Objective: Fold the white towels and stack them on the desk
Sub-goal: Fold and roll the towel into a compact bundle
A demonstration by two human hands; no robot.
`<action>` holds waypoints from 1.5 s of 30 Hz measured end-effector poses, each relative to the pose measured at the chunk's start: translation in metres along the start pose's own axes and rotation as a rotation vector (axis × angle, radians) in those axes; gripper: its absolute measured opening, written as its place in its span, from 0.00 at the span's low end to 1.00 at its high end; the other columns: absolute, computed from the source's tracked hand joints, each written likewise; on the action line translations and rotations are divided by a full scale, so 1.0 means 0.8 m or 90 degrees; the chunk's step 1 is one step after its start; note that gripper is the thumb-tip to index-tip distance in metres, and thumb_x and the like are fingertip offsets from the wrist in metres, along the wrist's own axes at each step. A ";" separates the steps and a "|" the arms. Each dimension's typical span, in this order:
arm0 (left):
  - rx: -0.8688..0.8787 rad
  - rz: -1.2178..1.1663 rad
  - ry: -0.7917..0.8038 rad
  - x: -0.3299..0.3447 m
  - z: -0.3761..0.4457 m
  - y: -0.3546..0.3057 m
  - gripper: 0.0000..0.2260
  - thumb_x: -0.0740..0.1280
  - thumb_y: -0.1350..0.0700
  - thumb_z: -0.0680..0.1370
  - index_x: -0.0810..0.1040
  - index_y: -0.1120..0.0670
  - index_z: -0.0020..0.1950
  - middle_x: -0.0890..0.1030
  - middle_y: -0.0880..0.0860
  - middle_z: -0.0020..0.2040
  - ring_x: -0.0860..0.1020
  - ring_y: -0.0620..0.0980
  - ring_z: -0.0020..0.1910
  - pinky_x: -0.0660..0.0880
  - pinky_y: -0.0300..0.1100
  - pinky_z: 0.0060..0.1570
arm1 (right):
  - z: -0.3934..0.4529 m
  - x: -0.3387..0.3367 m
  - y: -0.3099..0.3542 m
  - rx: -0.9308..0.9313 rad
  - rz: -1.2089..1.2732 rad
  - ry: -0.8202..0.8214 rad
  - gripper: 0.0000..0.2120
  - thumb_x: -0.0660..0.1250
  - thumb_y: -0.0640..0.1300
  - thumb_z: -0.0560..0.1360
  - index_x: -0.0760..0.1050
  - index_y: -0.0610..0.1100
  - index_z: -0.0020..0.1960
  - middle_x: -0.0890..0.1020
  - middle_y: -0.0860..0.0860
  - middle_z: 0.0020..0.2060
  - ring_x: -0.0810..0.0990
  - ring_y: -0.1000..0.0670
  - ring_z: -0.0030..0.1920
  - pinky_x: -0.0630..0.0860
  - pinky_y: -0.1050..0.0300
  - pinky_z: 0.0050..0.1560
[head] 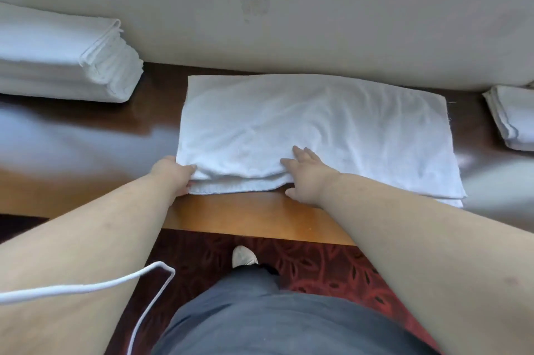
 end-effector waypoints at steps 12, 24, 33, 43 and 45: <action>0.036 -0.356 0.082 0.030 -0.003 0.022 0.16 0.67 0.54 0.79 0.71 0.57 0.64 0.81 0.52 0.56 0.85 0.52 0.43 0.80 0.40 0.35 | -0.003 -0.006 0.032 -0.038 -0.098 -0.350 0.28 0.60 0.65 0.75 0.71 0.51 0.69 0.71 0.51 0.69 0.62 0.46 0.71 0.59 0.47 0.68; 0.159 -0.366 0.116 0.018 0.052 0.002 0.08 0.63 0.54 0.81 0.76 0.54 0.57 0.86 0.54 0.44 0.85 0.53 0.38 0.78 0.41 0.27 | 0.111 0.002 0.160 -0.191 0.004 -0.533 0.23 0.55 0.66 0.72 0.76 0.54 0.58 0.77 0.55 0.58 0.71 0.49 0.64 0.69 0.46 0.63; 0.429 -0.503 0.041 -0.010 0.035 -0.002 0.08 0.64 0.50 0.75 0.81 0.48 0.49 0.85 0.45 0.40 0.82 0.43 0.33 0.71 0.34 0.26 | 0.080 0.000 0.204 -0.291 -0.018 -0.582 0.23 0.68 0.56 0.73 0.72 0.52 0.66 0.78 0.53 0.57 0.76 0.48 0.57 0.73 0.52 0.55; 0.680 0.421 -0.290 0.012 -0.001 -0.012 0.13 0.62 0.52 0.77 0.78 0.48 0.61 0.78 0.51 0.56 0.75 0.51 0.52 0.69 0.41 0.48 | 0.080 -0.012 0.217 -0.228 -0.007 -0.669 0.07 0.60 0.45 0.77 0.77 0.46 0.46 0.77 0.48 0.44 0.76 0.43 0.45 0.73 0.50 0.43; 0.690 0.519 -0.317 0.009 -0.005 -0.010 0.15 0.61 0.52 0.78 0.77 0.48 0.64 0.77 0.54 0.61 0.75 0.54 0.59 0.70 0.44 0.55 | 0.078 -0.015 0.233 -0.254 -0.028 -0.679 0.07 0.61 0.43 0.77 0.71 0.47 0.39 0.74 0.49 0.43 0.75 0.43 0.43 0.68 0.53 0.39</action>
Point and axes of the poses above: each hand's wrist, its own z-axis towards the middle knuckle, its own x-axis out of the palm, y = z × x, the point moved 8 cm from there along z, towards the middle knuckle
